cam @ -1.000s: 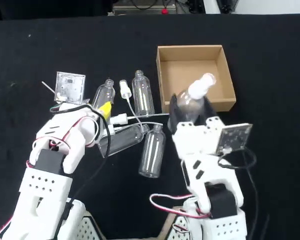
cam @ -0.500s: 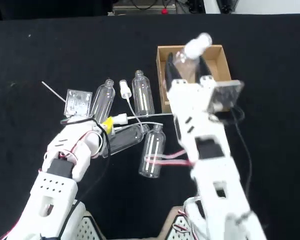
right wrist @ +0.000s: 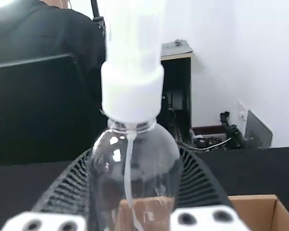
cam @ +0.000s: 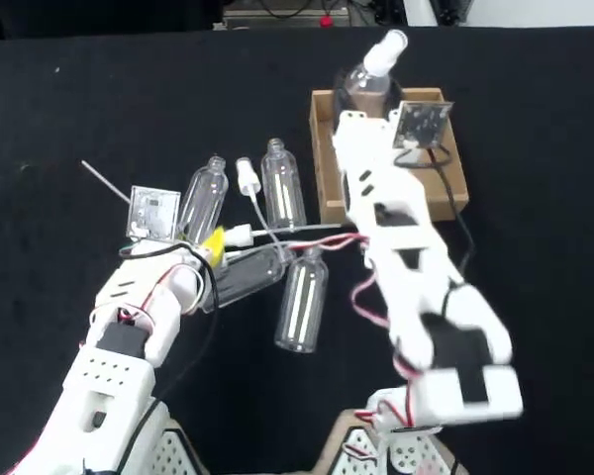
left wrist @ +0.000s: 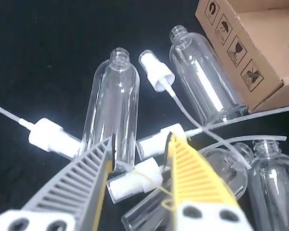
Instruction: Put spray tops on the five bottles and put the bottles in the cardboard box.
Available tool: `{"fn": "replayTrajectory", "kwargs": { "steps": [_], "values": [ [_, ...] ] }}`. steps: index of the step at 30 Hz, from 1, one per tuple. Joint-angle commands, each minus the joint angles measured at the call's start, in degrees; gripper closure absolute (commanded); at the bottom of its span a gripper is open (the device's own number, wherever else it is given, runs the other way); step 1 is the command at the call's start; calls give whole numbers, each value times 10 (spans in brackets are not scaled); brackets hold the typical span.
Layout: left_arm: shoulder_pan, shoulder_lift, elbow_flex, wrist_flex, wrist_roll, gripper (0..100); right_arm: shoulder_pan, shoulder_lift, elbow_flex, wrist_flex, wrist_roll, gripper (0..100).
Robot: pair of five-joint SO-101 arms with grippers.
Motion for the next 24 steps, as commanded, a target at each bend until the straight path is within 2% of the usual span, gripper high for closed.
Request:
{"fn": "replayTrajectory", "kwargs": {
  "steps": [1,4,8,24],
  "values": [
    [1,-10,-4,-16,1,820,14,82,-69,-118,30,941],
    [13,-10,-3,-15,1,820,16,164,-102,-214,30,942],
    [42,-10,7,-17,-4,820,13,247,-136,-260,29,942],
    [53,-10,9,-17,-4,820,-4,331,-169,-262,28,938]
  ]
}}
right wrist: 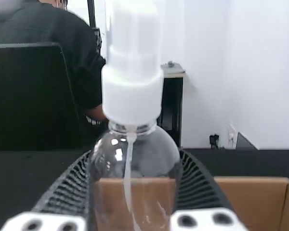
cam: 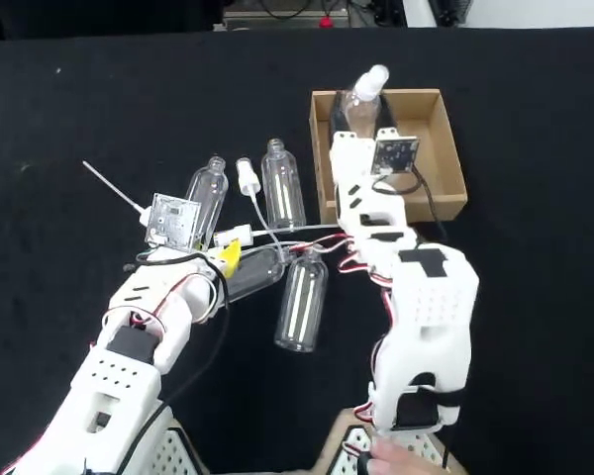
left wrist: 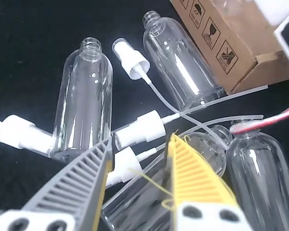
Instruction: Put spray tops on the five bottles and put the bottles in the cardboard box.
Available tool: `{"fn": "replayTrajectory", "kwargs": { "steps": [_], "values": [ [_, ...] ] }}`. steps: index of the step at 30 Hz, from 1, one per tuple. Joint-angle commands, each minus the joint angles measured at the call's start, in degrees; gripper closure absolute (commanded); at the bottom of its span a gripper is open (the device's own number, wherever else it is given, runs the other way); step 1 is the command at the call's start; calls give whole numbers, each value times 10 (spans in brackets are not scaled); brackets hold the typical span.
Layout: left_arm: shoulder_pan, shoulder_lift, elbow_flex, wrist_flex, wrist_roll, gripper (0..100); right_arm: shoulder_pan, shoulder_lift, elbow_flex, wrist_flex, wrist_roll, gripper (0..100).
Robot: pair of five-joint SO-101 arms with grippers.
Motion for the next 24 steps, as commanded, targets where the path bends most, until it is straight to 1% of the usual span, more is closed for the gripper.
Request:
{"fn": "replayTrajectory", "kwargs": {
  "steps": [1,6,7,10,21,24],
  "values": [
    [6,-11,-7,-14,-4,820,-11,-1,-44,-10,3,938],
    [6,-11,-7,-14,-4,820,-6,14,-116,115,0,938],
    [6,-11,-7,-14,-4,820,-7,14,-124,130,-11,938],
    [5,-11,-7,-14,-4,820,-11,14,-128,135,-47,938],
    [5,-11,-7,-14,-4,820,-10,17,-117,135,-50,936],
    [5,-11,-7,-14,-4,820,-11,17,-111,135,-50,884]
  ]
}}
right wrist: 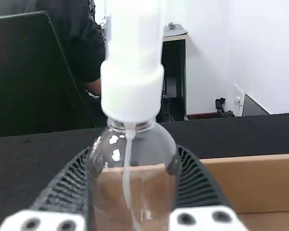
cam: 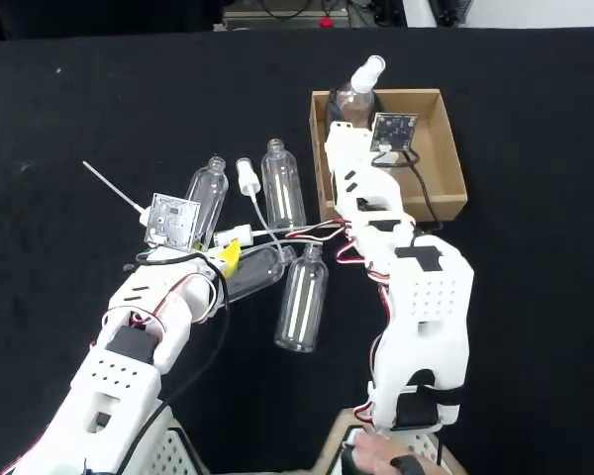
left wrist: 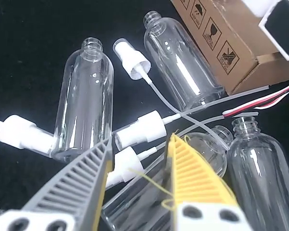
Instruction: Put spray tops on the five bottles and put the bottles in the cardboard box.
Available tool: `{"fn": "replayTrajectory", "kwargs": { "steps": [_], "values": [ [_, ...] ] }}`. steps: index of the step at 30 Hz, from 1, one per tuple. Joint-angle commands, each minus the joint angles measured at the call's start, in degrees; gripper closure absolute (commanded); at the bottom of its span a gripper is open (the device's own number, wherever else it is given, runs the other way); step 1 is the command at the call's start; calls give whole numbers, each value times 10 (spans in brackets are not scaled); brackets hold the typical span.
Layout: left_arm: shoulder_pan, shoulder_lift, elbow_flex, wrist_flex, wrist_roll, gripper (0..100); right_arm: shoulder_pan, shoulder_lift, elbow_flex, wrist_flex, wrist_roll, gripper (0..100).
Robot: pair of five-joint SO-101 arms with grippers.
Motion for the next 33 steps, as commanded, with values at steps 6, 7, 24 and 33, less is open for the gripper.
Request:
{"fn": "replayTrajectory", "kwargs": {
  "steps": [6,7,24,33],
  "values": [
    [6,-11,-7,-14,-4,820,-9,-5,-8,3,-4,775],
    [6,-11,-7,-14,-4,820,-9,-6,-3,2,-4,776],
    [6,-11,-7,-14,-4,820,-27,-7,-2,8,-4,770],
    [4,-11,-7,-14,-4,820,-27,-3,9,10,-4,638]
  ]
}}
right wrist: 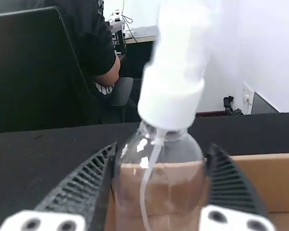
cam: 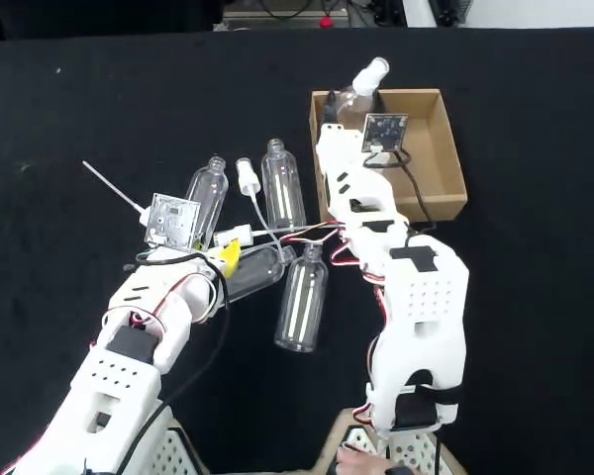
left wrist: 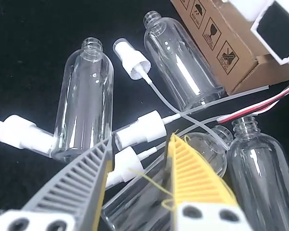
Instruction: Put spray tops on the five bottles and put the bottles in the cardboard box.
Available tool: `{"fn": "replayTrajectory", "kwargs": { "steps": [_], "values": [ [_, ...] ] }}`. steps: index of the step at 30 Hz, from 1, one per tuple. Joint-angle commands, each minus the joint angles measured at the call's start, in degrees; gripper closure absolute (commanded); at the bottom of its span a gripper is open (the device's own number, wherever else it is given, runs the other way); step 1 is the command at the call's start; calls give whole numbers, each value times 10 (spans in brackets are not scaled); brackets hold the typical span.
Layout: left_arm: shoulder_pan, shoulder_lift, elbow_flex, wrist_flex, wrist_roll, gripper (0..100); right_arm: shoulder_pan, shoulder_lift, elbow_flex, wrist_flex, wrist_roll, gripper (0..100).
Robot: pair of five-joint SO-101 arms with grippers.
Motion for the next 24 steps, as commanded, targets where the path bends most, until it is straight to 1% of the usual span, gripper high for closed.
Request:
{"fn": "replayTrajectory", "kwargs": {
  "steps": [1,9,17,24],
  "values": [
    [4,-11,-7,-14,-4,820,-11,-5,10,4,-4,621],
    [5,-11,-7,-14,-4,820,-4,-8,16,-4,-4,637],
    [5,-11,-7,-15,-4,820,-15,-88,73,2,-4,634],
    [5,-11,-7,-15,-4,820,-17,-130,111,-4,-6,636]
  ]
}}
